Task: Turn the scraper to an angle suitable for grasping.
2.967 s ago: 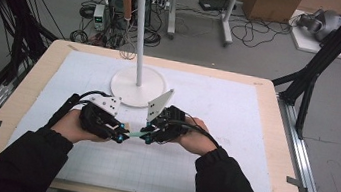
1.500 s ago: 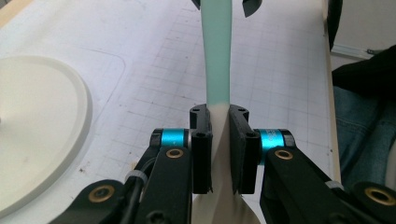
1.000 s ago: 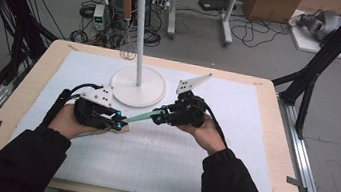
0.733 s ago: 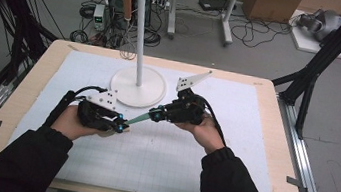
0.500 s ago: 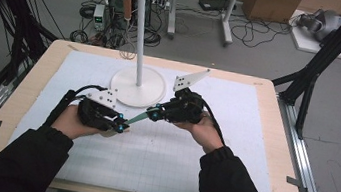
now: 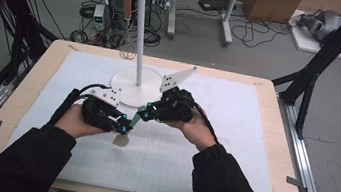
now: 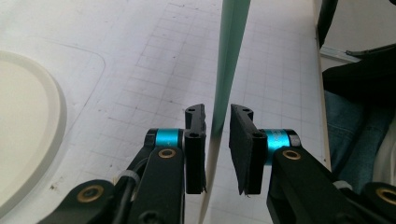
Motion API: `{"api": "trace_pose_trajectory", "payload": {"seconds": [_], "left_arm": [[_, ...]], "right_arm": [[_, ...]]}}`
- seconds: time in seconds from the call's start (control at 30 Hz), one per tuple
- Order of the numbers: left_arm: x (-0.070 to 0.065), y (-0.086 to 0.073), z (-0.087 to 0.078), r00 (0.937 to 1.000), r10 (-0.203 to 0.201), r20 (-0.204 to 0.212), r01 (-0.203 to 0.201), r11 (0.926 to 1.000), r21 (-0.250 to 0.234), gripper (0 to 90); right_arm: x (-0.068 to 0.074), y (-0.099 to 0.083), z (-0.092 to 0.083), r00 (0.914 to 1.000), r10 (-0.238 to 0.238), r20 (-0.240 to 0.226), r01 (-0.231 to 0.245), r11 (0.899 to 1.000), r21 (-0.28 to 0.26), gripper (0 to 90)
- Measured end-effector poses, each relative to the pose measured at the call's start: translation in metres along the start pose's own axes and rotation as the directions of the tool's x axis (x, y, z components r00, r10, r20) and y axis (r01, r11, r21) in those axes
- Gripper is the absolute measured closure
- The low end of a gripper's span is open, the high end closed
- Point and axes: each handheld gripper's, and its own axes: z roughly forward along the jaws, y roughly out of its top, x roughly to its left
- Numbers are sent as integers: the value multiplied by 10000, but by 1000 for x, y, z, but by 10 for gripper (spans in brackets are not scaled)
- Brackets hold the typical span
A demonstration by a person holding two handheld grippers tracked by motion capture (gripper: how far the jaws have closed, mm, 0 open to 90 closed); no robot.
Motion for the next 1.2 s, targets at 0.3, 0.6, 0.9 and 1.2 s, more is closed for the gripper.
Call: {"api": "trace_pose_trajectory", "payload": {"seconds": [0.3, 0.6, 0.9, 1.2], "left_arm": [[0, 3, 3, 9998, 98, -189, -98, 9999, -29, 843], [12, 1, -10, 9963, -613, -599, 564, 9952, -803, 843], [20, 6, -15, 9912, -1033, -825, 924, 9877, -1262, 843], [24, 12, -18, 9900, -1114, -864, 987, 9853, -1395, 843]], "right_arm": [[1, -1, 0, 9996, -108, 280, 114, 9997, -213, 675], [-5, -13, -16, 9934, 429, 1063, -359, 9971, -668, 542], [-11, -32, -26, 9826, 681, 1730, -523, 9942, -943, 422], [-14, -49, -39, 9699, 1086, 2177, -830, 9889, -1235, 361]]}}
